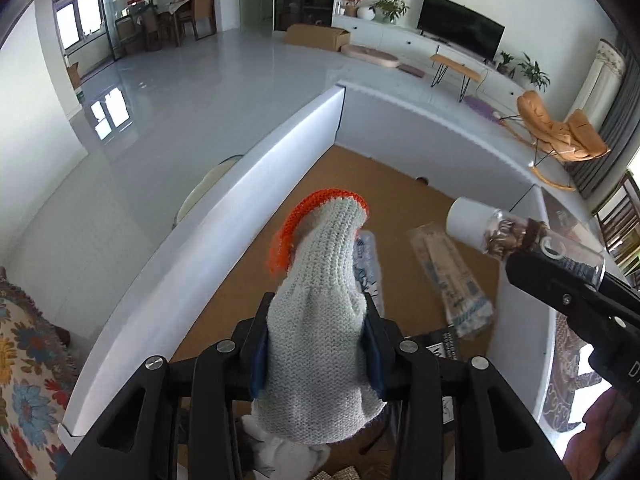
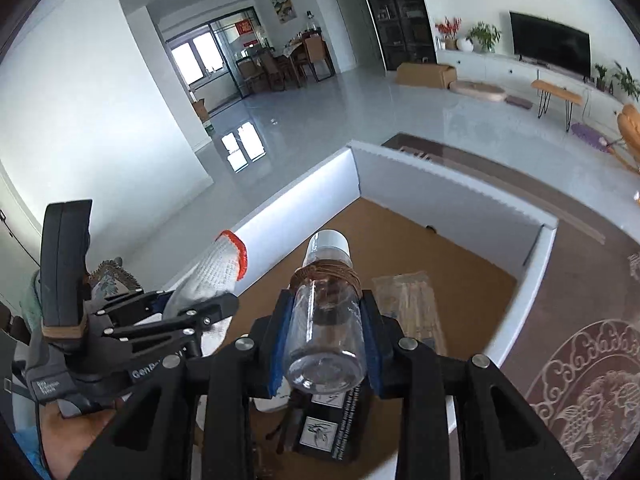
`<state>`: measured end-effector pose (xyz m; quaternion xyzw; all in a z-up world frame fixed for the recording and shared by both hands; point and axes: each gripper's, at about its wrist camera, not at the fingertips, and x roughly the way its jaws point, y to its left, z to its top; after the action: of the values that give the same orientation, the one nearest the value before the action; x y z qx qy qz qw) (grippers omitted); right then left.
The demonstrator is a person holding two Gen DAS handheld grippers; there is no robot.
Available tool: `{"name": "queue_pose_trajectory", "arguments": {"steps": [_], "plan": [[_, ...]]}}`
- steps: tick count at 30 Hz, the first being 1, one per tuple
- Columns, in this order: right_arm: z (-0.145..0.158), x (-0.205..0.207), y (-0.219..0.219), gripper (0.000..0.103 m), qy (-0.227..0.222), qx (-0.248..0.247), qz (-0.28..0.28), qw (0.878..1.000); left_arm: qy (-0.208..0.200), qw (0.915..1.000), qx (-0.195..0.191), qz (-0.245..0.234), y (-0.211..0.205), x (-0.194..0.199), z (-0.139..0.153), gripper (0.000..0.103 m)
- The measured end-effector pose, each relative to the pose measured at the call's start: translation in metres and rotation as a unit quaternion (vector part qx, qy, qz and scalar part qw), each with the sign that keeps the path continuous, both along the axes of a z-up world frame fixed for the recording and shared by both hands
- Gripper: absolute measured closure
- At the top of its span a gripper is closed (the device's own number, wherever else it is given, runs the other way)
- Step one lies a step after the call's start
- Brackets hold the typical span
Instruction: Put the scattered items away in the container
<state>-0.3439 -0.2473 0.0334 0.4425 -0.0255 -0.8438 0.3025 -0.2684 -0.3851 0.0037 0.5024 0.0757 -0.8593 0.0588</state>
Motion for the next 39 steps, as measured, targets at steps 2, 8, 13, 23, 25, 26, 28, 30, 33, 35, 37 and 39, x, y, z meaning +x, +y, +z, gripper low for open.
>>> {"name": "queue_pose_trajectory", "arguments": {"steps": [2, 8, 13, 23, 25, 26, 28, 30, 33, 35, 37, 39], "plan": [[-0.026, -0.015, -0.014, 0.067, -0.052, 0.006, 0.009, 0.999, -0.018, 0.9998, 0.008, 0.004, -0.003, -0.002, -0.014, 0.045], [-0.041, -0.017, -0.015, 0.059, -0.063, 0.002, 0.015, 0.998, -0.014, 0.9991, 0.036, 0.016, 0.004, 0.02, -0.017, 0.002], [-0.01, -0.002, 0.034, 0.056, -0.032, 0.016, -0.009, 0.999, 0.031, 0.9965, 0.053, 0.056, 0.014, 0.07, 0.009, 0.0], [-0.018, 0.081, 0.076, 0.055, -0.04, 0.096, 0.062, 0.993, -0.013, 0.9872, -0.113, 0.112, 0.097, 0.127, 0.059, 0.0], [0.006, 0.093, 0.075, 0.055, -0.022, 0.105, 0.07, 0.992, 0.01, 0.9881, -0.105, 0.112, 0.102, 0.139, 0.083, 0.0], [0.019, 0.095, 0.074, 0.055, -0.012, 0.108, 0.074, 0.991, 0.022, 0.988, -0.102, 0.114, 0.103, 0.144, 0.095, 0.0], [0.04, 0.096, 0.071, 0.055, 0.003, 0.114, 0.077, 0.991, 0.045, 0.9872, -0.094, 0.121, 0.103, 0.157, 0.116, 0.0], [0.054, 0.097, 0.074, 0.055, 0.015, 0.116, 0.074, 0.99, 0.066, 0.986, -0.082, 0.13, 0.102, 0.168, 0.133, 0.0], [0.067, 0.103, 0.082, 0.055, 0.023, 0.107, 0.075, 0.991, 0.096, 0.9785, -0.082, 0.163, 0.1, 0.181, 0.146, 0.0], [0.068, 0.107, 0.086, 0.055, 0.022, 0.103, 0.077, 0.991, 0.101, 0.9752, -0.081, 0.179, 0.097, 0.183, 0.147, 0.0], [0.064, 0.11, 0.09, 0.055, 0.017, 0.101, 0.078, 0.992, 0.091, 0.9776, -0.064, 0.179, 0.095, 0.182, 0.142, 0.0], [0.056, 0.11, 0.092, 0.055, 0.007, 0.1, 0.08, 0.992, 0.082, 0.9788, -0.057, 0.178, 0.096, 0.181, 0.137, 0.0]]}}
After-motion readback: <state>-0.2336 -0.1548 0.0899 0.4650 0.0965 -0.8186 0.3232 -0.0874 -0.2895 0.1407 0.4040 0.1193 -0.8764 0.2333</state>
